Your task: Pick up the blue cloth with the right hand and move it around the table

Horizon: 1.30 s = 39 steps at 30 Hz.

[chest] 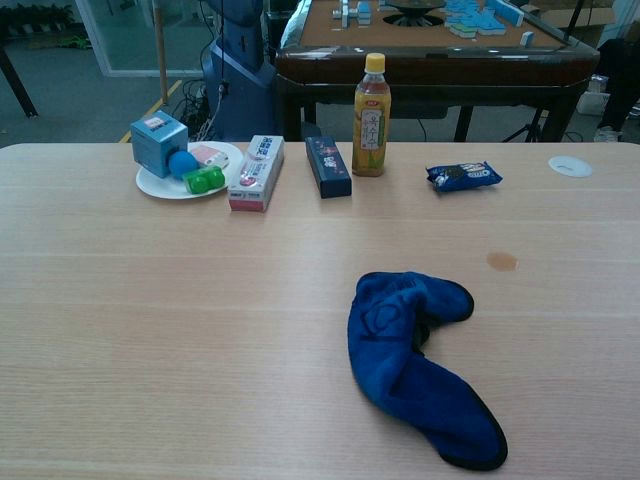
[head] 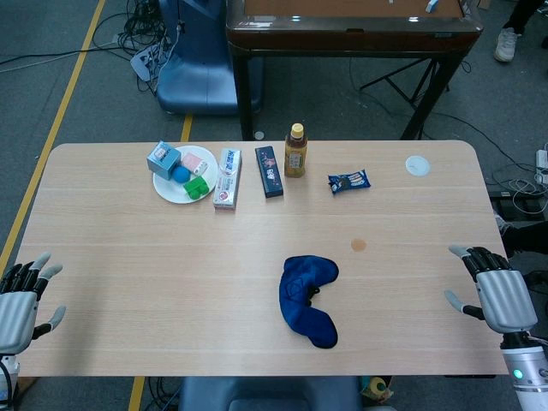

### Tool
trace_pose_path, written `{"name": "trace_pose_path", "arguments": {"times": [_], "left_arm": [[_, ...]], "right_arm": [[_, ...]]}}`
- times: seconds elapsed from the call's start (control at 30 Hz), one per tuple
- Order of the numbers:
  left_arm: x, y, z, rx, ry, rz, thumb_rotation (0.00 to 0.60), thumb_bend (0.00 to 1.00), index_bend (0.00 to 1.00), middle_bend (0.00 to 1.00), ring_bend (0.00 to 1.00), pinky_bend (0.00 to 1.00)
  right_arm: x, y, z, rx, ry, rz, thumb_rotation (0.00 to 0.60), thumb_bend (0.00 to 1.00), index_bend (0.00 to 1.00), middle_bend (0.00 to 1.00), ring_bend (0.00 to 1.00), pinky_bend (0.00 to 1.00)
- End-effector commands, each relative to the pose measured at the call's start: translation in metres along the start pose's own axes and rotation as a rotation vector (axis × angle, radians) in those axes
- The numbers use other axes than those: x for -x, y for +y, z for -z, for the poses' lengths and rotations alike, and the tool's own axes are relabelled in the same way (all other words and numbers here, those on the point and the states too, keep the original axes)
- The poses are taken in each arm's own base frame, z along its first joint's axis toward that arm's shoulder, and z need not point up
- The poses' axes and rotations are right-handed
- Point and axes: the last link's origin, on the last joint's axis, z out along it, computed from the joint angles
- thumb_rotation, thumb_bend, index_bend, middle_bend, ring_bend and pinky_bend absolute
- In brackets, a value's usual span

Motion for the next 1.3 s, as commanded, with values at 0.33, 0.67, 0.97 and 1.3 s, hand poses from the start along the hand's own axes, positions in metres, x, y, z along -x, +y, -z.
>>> {"name": "trace_pose_path", "arguments": {"times": [0.33,0.67,0.97,1.3], "left_arm": [[0.0,0.0,0.003,0.006,0.001,0.011,0.6,0.26,0.22,0.07,0.11,0.06],[-0.004,-0.001,0.009,0.005,0.012,0.021,0.6,0.26,0.22,0.07,0.11,0.06],[-0.008,-0.005,0.018,-0.01,0.022,0.026,0.6,0.26,0.22,0.07,0.11,0.06],[-0.009,-0.004,0.02,-0.005,0.021,0.019,0.6,0.26,0.23,0.07,0.11,0.06]], "right_arm": [[-0.001,-0.014,-0.007,-0.074,-0.018,0.01,0.6,0.28,0.24,0.3,0.24,0.28],[0.011,-0.088,-0.04,-0.311,-0.142,0.002,0.6,0.16,0.24,0.33,0.31,0.33],[0.04,-0.149,-0.06,-0.45,-0.225,0.03,0.6,0.02,0.21,0.3,0.29,0.33],[0.074,-0.181,-0.068,-0.459,-0.29,0.049,0.6,0.0,0.16,0.22,0.17,0.33]]}}
